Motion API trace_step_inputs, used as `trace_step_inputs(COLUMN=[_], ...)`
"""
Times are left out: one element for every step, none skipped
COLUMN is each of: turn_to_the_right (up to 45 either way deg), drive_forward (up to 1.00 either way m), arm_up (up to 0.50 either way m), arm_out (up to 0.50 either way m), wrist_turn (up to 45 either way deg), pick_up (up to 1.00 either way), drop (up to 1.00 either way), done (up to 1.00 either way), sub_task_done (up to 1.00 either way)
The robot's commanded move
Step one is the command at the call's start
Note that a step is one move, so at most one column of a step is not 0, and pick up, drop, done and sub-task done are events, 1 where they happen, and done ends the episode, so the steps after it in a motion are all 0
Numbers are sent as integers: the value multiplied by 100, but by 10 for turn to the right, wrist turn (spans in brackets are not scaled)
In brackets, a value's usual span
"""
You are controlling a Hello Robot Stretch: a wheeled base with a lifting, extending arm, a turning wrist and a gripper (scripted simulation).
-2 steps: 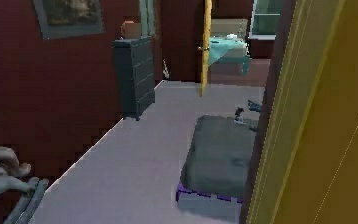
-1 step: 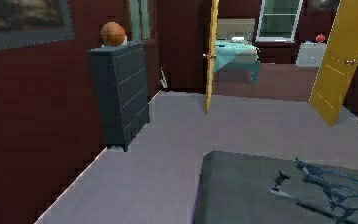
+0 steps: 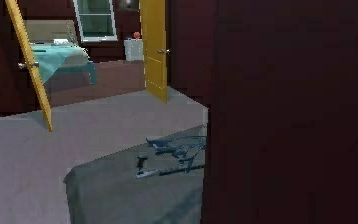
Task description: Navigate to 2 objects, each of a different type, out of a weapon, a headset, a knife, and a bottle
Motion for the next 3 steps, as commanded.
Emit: trace_step_inputs(turn_to_the_right=[120, 0, -450], drive_forward=[0, 0, 0], arm_up=[0, 0, 0], arm_out=[0, 0, 0], wrist_turn=[0, 0, 0], pick_up=[0, 0, 0], drop=[0, 0, 0], done=[0, 0, 0], sub_task_done=[0, 100, 0])
